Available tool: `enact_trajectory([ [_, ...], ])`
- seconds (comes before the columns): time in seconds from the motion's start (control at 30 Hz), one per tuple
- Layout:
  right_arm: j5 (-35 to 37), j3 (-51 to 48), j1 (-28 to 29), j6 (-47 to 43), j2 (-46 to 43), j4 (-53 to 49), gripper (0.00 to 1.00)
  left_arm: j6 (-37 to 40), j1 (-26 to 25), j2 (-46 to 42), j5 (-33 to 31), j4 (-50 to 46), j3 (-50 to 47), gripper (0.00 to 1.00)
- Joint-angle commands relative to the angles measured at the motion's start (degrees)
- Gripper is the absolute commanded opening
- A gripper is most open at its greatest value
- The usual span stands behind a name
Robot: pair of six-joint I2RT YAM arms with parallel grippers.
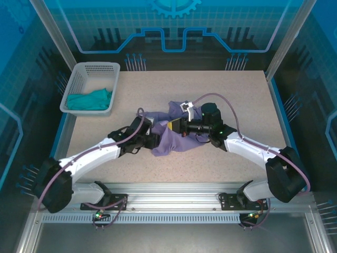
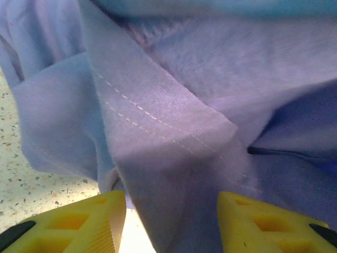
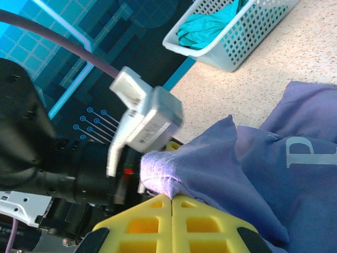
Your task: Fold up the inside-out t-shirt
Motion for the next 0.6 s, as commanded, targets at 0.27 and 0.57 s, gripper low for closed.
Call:
enact_trajectory([
  [0.27, 3.5, -2.05, -7.06, -11.16, -9.12, -15.82, 0.0, 0.56, 3.0, -10.07, 29.1, 21.71, -5.17, 0.0],
  [0.57, 0.04, 0.18, -10.34, -19.35, -8.93, -26.85, 0.01, 0.6, 3.36, -21.71, 43.9, 40.57, -11.82, 0.0],
])
